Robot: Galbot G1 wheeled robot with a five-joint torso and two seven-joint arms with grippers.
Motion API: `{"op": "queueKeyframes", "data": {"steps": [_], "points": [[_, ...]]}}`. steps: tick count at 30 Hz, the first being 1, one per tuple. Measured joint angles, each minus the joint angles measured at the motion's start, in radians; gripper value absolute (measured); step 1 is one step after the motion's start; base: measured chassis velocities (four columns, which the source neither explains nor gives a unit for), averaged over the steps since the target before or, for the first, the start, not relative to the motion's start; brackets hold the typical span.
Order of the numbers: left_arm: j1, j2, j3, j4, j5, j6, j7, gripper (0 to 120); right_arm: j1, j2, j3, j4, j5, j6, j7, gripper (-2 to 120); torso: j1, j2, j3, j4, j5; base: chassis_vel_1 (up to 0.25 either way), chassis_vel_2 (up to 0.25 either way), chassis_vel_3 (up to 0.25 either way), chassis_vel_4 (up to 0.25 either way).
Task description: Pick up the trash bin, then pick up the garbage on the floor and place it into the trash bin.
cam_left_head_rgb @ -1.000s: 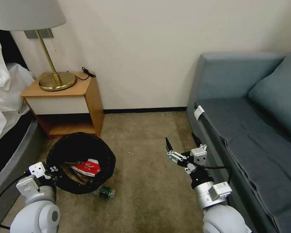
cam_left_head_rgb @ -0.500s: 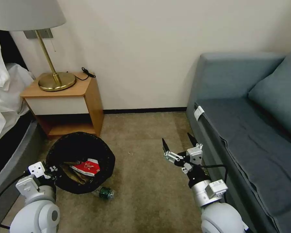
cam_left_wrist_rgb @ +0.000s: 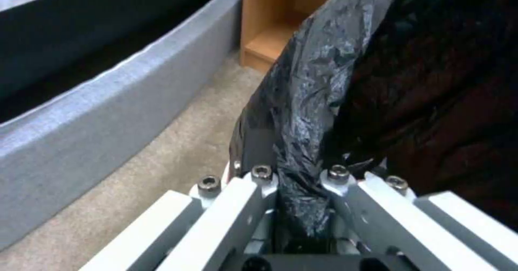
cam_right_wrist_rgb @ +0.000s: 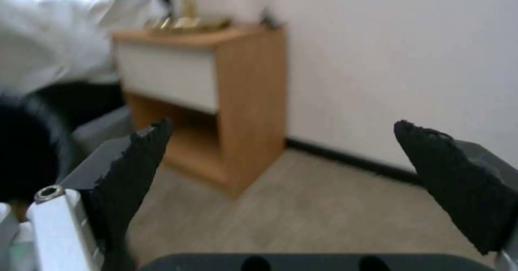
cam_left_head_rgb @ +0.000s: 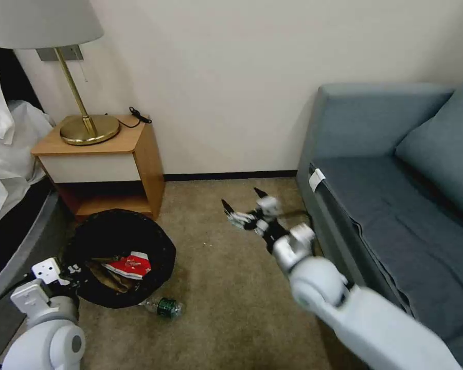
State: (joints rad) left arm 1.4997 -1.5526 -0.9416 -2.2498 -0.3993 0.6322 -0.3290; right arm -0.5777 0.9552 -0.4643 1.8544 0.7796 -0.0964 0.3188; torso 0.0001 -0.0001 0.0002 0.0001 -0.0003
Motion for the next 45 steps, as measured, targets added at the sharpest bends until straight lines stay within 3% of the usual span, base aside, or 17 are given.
{"op": "queueKeyframes", "data": {"steps": [4,9,14,26,32,45], "points": [[0.002,-0.001,-0.019,-0.002,-0.013,0.0,0.0,3,0.151,0.046,-0.236,-0.129,0.068,-0.013,-0.002,100,0.0,0.0,0.0,-0.0001,0.0002,0.0,0.0,0.0,0.0],[0.005,-0.006,-0.025,-0.003,-0.015,0.0,0.0,3,0.286,0.117,-0.401,-0.271,0.113,-0.016,-0.025,100,0.0,0.0,0.0,-0.0001,0.0,0.0,0.0,0.0,0.0],[0.006,-0.013,-0.025,-0.004,-0.013,-0.001,0.0,3,0.406,0.234,-0.598,-0.447,0.139,0.001,-0.119,100,0.0,0.0,0.0,0.0002,0.0,0.0,0.0,0.0,0.0],[0.004,-0.023,-0.02,0.007,-0.003,-0.009,0.001,3,0.475,0.373,-0.807,-0.62,0.161,0.034,-0.281,100,0.0,0.0,0.0,0.0,0.0001,0.0,0.0,0.0,0.0],[0.005,-0.023,-0.04,0.007,-0.013,-0.01,0.001,3,0.466,0.425,-0.898,-0.729,0.146,0.056,-0.336,100,0.0,0.0,0.0,-0.0001,0.0002,0.0,0.0,0.0,0.0],[0.009,-0.029,-0.043,0.011,-0.015,-0.015,0.001,3,0.428,0.494,-0.945,-0.856,0.126,0.083,-0.387,100,0.0,0.0,0.0,-0.0001,0.0002,0.0,0.0,0.0,0.0]]}}
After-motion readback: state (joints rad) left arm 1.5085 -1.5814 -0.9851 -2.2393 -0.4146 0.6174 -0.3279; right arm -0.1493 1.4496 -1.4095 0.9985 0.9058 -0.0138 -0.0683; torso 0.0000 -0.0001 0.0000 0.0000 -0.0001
